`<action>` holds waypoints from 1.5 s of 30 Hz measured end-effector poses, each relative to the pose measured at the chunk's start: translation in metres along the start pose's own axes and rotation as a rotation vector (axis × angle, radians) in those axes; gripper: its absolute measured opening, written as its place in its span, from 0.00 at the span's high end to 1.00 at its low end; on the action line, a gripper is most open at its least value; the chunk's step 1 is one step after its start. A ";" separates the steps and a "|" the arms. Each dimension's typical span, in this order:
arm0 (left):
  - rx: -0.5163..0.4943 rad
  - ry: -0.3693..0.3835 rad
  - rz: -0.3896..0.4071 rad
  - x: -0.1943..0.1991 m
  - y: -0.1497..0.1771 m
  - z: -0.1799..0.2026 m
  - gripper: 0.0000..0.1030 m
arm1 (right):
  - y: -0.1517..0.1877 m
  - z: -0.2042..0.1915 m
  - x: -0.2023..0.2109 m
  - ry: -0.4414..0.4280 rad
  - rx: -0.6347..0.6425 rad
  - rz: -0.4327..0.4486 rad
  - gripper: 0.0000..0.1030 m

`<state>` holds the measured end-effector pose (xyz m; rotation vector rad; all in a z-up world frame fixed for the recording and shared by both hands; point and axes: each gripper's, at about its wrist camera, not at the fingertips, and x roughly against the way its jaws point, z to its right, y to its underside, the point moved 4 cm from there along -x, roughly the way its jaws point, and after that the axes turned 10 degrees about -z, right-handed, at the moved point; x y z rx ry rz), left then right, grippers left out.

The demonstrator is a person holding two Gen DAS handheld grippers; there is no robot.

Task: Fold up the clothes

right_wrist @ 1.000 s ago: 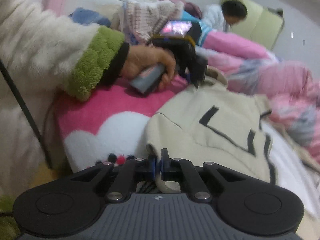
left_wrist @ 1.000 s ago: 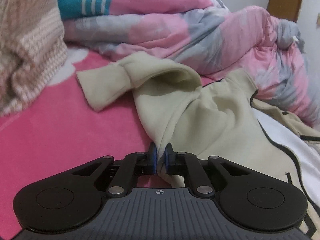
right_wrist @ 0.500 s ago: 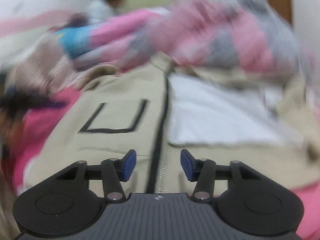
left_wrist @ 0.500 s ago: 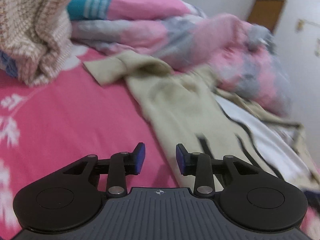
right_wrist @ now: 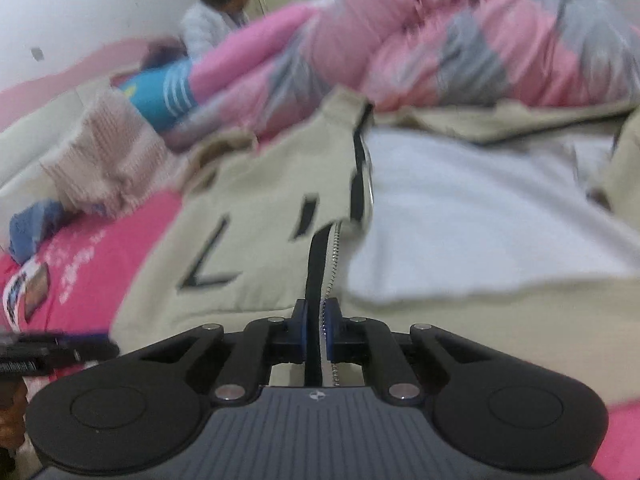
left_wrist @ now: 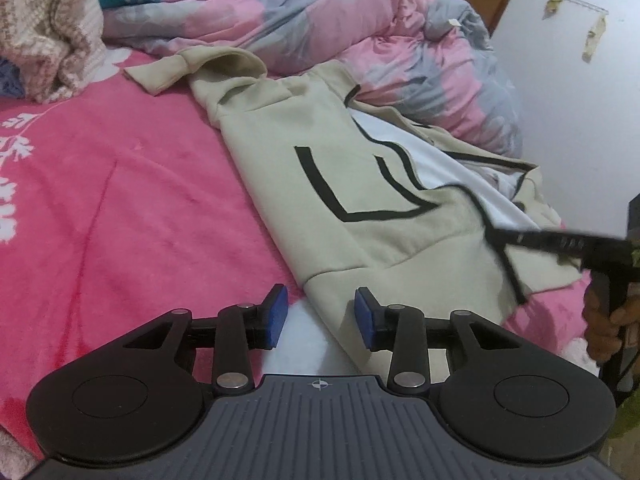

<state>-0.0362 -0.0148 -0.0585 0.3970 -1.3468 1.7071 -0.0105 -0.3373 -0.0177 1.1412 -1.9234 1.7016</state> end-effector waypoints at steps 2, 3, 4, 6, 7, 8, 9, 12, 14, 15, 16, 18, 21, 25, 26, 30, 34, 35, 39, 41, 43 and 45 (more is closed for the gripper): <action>0.000 -0.015 -0.002 0.001 -0.001 0.002 0.64 | -0.008 -0.003 0.002 0.010 0.021 0.039 0.92; 0.005 -0.017 -0.005 0.003 0.000 0.003 0.64 | -0.011 -0.004 0.002 0.016 0.029 0.053 0.92; 0.011 -0.018 -0.009 0.004 0.001 0.004 0.64 | -0.012 -0.002 -0.002 0.024 0.031 0.057 0.92; 0.023 -0.016 -0.018 0.007 0.004 0.006 0.64 | -0.011 0.002 -0.007 0.023 0.022 0.062 0.92; 0.028 -0.008 -0.026 0.008 0.005 0.006 0.64 | -0.010 0.003 -0.009 0.017 0.015 0.064 0.92; 0.033 0.003 -0.038 0.008 0.007 0.007 0.63 | -0.009 0.005 -0.011 0.011 0.008 0.066 0.92; 0.041 0.013 -0.050 0.008 0.008 0.008 0.63 | -0.008 0.007 -0.012 0.005 0.001 0.068 0.92; 0.075 0.053 -0.084 0.007 0.011 0.011 0.62 | -0.005 0.013 -0.017 -0.012 -0.021 0.075 0.92; 0.115 0.082 -0.105 0.005 0.011 0.011 0.61 | -0.003 0.017 -0.020 -0.024 -0.035 0.079 0.92; 0.138 0.095 -0.114 0.003 0.010 0.011 0.61 | -0.002 0.018 -0.022 -0.030 -0.042 0.081 0.92; 0.162 0.109 -0.123 0.001 0.010 0.011 0.61 | -0.001 0.020 -0.024 -0.035 -0.049 0.084 0.92; 0.215 0.142 -0.141 -0.003 0.010 0.010 0.61 | 0.001 0.024 -0.027 -0.047 -0.064 0.088 0.92; 0.308 0.219 -0.184 -0.006 0.015 0.009 0.61 | 0.005 0.030 -0.032 -0.065 -0.085 0.094 0.92; 0.354 0.251 -0.192 -0.003 0.028 0.008 0.61 | 0.007 0.033 -0.034 -0.078 -0.103 0.102 0.92; 0.347 0.241 -0.191 -0.004 0.031 0.009 0.61 | 0.007 0.034 -0.034 -0.080 -0.105 0.103 0.92; 0.442 0.269 -0.153 -0.009 0.033 0.005 0.61 | 0.009 0.034 -0.034 -0.085 -0.113 0.109 0.91; 0.564 0.342 -0.124 -0.016 0.036 -0.003 0.72 | 0.009 0.035 -0.034 -0.086 -0.114 0.113 0.91; 0.577 0.341 -0.124 -0.018 0.037 -0.004 0.83 | 0.010 0.035 -0.034 -0.087 -0.116 0.114 0.91; 0.614 0.335 -0.105 -0.017 0.037 -0.005 0.97 | 0.011 0.034 -0.034 -0.082 -0.112 0.122 0.91; 0.647 0.364 -0.087 -0.008 0.033 -0.009 0.98 | 0.012 0.032 -0.032 -0.075 -0.105 0.134 0.91; 0.657 0.390 -0.074 0.004 0.026 -0.014 0.98 | 0.013 0.030 -0.028 -0.082 -0.094 0.153 0.91; 0.624 0.370 -0.069 0.013 0.019 -0.017 0.98 | 0.014 0.027 -0.024 -0.097 -0.082 0.175 0.90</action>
